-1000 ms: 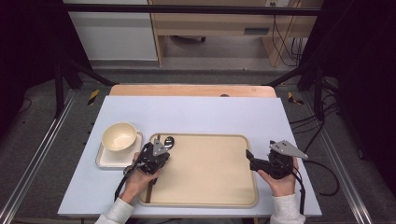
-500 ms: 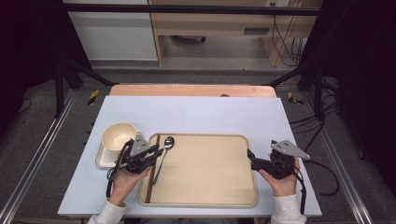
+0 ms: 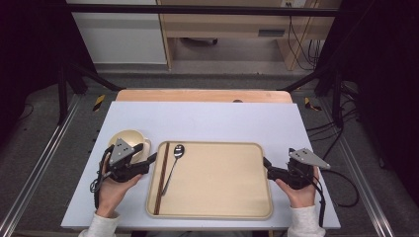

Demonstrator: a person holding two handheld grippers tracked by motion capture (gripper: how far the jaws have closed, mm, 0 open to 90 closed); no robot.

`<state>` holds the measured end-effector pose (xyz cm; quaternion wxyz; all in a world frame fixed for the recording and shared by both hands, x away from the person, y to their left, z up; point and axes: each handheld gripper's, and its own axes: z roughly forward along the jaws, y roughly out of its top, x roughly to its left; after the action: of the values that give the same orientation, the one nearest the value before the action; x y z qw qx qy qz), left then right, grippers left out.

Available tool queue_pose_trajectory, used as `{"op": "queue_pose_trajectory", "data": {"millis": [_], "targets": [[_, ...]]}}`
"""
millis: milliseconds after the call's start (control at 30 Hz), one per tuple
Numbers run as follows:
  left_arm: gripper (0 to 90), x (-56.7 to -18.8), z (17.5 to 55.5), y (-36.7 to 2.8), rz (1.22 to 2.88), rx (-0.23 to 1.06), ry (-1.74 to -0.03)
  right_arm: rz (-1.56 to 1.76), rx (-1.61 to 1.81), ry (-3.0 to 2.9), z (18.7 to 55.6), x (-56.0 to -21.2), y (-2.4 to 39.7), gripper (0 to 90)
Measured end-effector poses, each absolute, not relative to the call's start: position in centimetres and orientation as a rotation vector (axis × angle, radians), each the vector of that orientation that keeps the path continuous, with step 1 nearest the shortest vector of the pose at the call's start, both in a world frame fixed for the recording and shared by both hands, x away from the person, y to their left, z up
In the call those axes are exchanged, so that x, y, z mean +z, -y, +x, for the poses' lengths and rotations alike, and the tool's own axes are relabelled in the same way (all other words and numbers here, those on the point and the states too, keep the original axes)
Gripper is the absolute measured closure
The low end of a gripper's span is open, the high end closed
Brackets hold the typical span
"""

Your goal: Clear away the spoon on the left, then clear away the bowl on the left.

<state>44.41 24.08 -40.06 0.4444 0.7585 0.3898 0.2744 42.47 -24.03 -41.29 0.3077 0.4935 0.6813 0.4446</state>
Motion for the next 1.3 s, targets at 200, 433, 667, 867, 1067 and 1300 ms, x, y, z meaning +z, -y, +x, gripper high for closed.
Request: {"op": "queue_pose_trajectory", "data": {"millis": [200,433,667,867,1067,1300], "targets": [[34.1,-39.5,44.4,-25.4,1.855,0.701,-0.996,1.304,1.175,-1.801,42.5,-41.3,24.0,6.5],[31.6,-39.0,44.5,-27.0,1.816,0.721,-1.036,1.302,1.175,-1.803,42.5,-41.2,24.0,6.5],[30.4,-38.9,45.1,-29.0,1.784,0.745,-1.100,1.298,1.175,-1.805,42.5,-41.3,24.0,6.5],[30.1,-39.2,45.7,-30.6,1.762,0.768,-1.164,1.297,1.169,-1.812,42.5,-41.3,23.9,6.5],[30.1,-39.9,46.5,-32.1,1.751,0.774,-1.233,1.297,1.164,-1.817,42.6,-41.4,23.9,6.5],[30.3,-40.8,47.8,-33.2,1.771,0.787,-1.301,1.298,1.164,-1.819,42.7,-41.5,23.8,6.6]]}}
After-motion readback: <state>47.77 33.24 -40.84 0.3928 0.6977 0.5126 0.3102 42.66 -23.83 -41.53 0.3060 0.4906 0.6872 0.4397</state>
